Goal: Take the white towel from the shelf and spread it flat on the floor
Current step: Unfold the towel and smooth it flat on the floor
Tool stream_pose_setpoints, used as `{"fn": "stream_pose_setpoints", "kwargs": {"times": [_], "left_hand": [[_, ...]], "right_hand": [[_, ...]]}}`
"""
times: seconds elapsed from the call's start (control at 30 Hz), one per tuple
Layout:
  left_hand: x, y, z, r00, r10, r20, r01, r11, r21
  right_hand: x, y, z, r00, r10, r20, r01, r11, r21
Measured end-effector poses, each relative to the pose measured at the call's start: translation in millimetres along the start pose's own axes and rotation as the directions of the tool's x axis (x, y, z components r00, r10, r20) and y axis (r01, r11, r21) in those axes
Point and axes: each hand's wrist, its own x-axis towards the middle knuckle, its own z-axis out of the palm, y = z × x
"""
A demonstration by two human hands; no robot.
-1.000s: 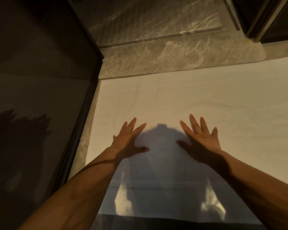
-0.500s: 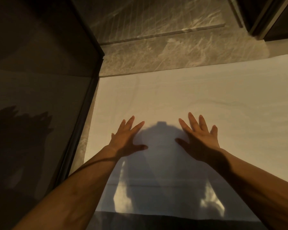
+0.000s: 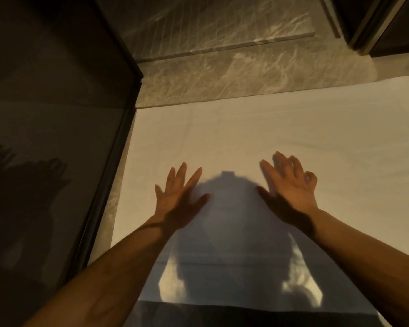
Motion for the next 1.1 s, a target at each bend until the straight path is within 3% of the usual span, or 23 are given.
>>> {"fn": "stream_pose_setpoints", "kwargs": {"times": [0.17,1.1], "left_hand": [[-4.1,24.3,23.9,0.991,0.037,-0.132,-0.029,0.998,0.06],[-4.8,11.3,33.3,0.99,0.028,-0.141,-0.02,0.998,0.054]], "right_hand": [[-10.5,15.8,6.7,0.993,0.049,0.105,-0.044,0.998,-0.046],[-13.5,9.7,13.1,0.995,0.051,0.082,-0.051,0.999,-0.008]]}}
